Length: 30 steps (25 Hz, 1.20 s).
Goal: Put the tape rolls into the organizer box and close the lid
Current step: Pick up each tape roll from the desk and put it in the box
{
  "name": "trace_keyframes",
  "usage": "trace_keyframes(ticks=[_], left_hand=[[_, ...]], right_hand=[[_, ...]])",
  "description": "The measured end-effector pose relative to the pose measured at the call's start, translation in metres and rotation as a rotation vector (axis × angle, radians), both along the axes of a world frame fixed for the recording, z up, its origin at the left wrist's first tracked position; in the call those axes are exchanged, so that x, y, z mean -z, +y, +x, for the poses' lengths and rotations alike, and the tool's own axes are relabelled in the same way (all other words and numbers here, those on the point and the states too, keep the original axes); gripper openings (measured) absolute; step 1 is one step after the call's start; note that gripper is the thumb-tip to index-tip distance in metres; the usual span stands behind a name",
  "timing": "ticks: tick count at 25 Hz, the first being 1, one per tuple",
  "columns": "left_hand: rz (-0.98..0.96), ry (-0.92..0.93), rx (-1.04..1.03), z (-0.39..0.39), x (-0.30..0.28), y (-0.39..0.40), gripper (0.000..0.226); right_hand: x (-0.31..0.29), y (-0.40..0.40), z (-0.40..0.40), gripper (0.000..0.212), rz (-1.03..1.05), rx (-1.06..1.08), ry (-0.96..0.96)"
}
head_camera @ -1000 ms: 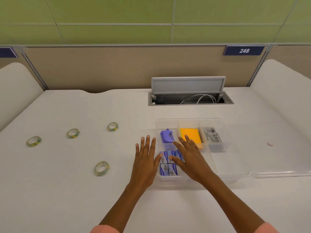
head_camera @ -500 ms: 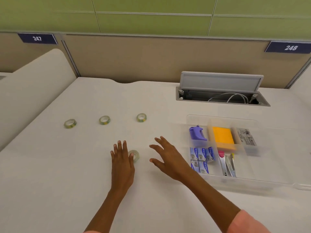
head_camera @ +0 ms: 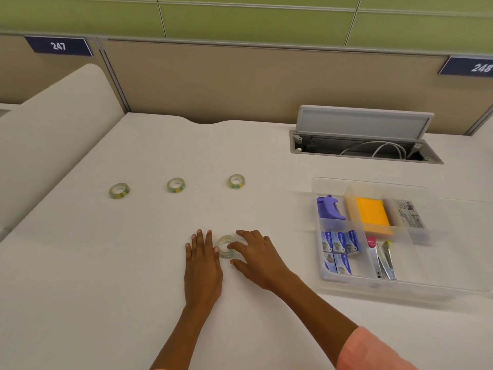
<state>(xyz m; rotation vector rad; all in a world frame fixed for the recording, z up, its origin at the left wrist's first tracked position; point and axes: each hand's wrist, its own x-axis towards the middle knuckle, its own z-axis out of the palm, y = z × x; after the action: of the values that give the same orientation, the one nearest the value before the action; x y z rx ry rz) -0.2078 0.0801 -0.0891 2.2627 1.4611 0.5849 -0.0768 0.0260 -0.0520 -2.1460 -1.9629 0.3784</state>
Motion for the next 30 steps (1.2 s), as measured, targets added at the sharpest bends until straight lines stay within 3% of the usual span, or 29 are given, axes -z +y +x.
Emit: trace_keyframes(ticks=[6,10,17,20,26,30], left_hand=[[-0.044,0.024,-0.005,0.003,-0.004,0.000,0.051],[-0.149,-0.125,0.013,0.018,-0.017,-0.005,0.050],[-0.175,-0.297,0.146,0.076,-0.050,-0.034,0.049],[-0.178,-0.326,0.256,0.118,-0.063,-0.057,0.048],[-0.183,-0.215,0.470,0.177,-0.063,-0.099,0.056],[-0.182,-0.079,0.500,0.189,-0.052,-0.109,0.065]], right_hand=[[0.002,-0.004,0.002,0.032,0.046,0.086,0.078],[-0.006,-0.012,0.009,0.030,0.098,0.151,0.158],[-0.053,-0.046,0.055,0.055,0.342,0.358,0.387],[-0.074,-0.076,0.096,0.056,0.388,0.500,0.394],[-0.095,-0.146,0.181,0.049,0.489,0.712,0.348],[-0.083,-0.180,0.221,0.049,0.453,0.798,0.308]])
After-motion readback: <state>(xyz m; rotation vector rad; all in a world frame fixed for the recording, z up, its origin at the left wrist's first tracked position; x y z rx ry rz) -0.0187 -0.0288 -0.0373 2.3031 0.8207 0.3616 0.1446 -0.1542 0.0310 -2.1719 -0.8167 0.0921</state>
